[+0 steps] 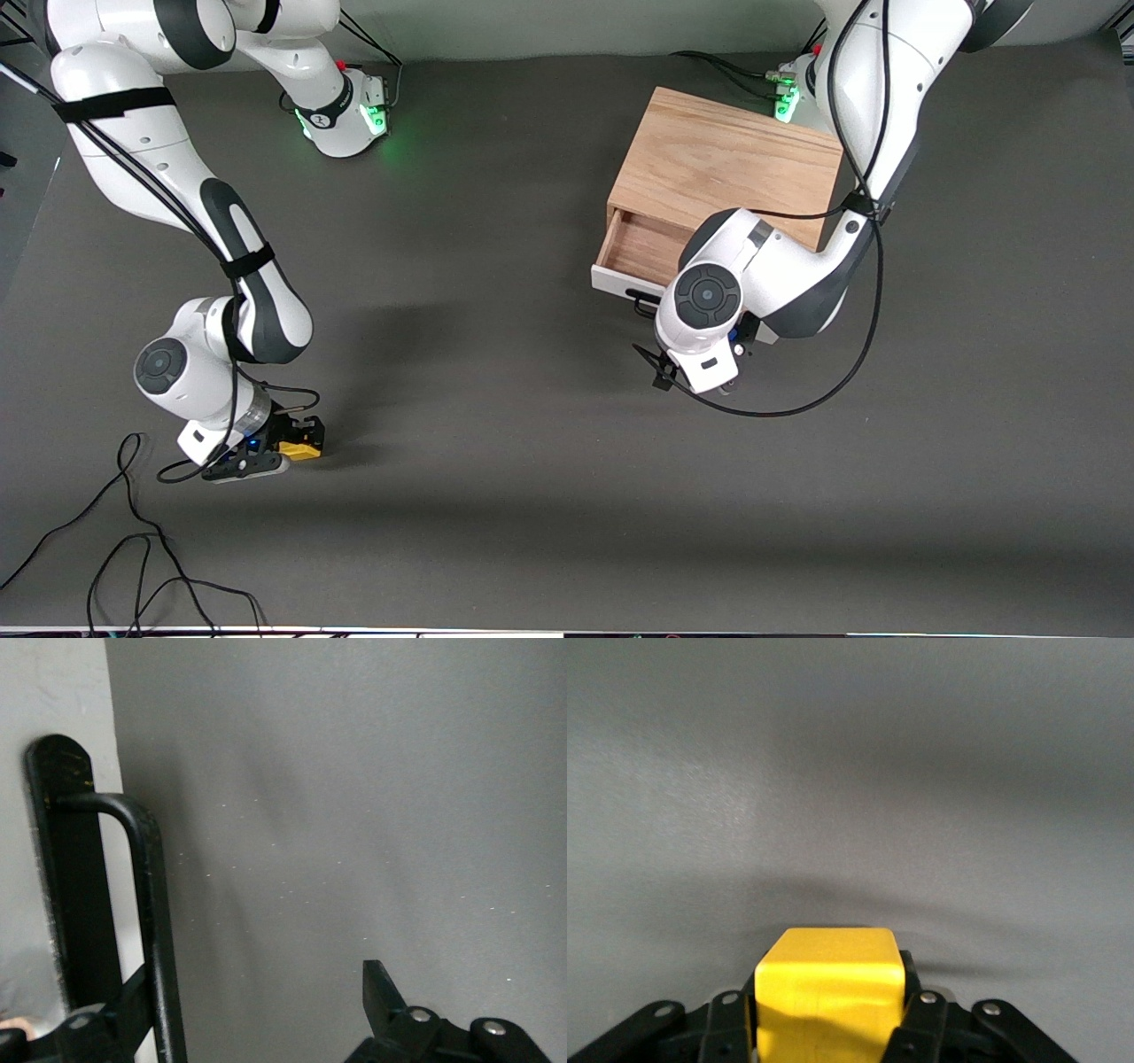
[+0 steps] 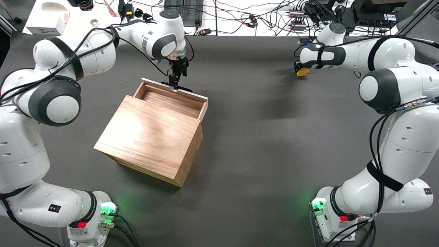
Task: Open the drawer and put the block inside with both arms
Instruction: 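Pull the drawer open with the left gripper while the right gripper lifts the cube, then carry the cube over the open drawer with the right gripper while the left gripper withdraws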
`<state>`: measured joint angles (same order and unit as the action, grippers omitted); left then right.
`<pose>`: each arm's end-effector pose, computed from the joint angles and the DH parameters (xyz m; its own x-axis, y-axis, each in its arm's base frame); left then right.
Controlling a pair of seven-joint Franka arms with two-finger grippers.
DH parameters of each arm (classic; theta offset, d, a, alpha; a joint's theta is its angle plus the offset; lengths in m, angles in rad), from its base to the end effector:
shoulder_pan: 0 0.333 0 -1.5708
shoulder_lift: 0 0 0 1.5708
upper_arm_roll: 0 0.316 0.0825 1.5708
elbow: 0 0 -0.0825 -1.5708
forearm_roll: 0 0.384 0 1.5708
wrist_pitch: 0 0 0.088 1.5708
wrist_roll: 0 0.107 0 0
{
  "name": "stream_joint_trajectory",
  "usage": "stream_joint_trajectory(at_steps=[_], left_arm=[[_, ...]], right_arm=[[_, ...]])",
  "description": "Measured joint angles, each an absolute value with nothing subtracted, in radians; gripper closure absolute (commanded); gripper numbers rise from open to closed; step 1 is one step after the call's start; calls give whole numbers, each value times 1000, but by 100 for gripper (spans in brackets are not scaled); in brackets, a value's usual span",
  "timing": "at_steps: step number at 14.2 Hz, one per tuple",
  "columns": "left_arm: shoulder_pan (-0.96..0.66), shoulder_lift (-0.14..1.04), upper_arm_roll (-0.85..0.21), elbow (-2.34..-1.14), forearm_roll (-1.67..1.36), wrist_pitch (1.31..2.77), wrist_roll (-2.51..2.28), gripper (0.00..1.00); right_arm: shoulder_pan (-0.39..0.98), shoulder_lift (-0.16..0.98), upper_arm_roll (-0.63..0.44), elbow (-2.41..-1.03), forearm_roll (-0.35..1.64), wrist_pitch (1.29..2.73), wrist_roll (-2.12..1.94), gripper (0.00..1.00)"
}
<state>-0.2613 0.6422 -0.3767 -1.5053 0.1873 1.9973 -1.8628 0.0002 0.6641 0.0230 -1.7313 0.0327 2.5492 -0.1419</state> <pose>0.5884 -0.3704 0.3005 0.3651 0.9305 -0.0290 0.9235 -0.3660 -0.1149 0.6842 0.0138 0.2129 0.9791 0.1302 0.1562 0.1341 -0.9909 -0.0144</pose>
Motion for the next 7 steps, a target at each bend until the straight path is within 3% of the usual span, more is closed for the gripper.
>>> stream_joint_trajectory(at_steps=[3,7], left_arm=[[-336,661,-302,-1465,187,1996,-1866,0],[-354,664,-280,-1450,187,2056,-1872,0]], right_arm=[[2,604,29,-1616,33,2279,-90,84],[34,494,34,-1398,33,1860,6,92]])
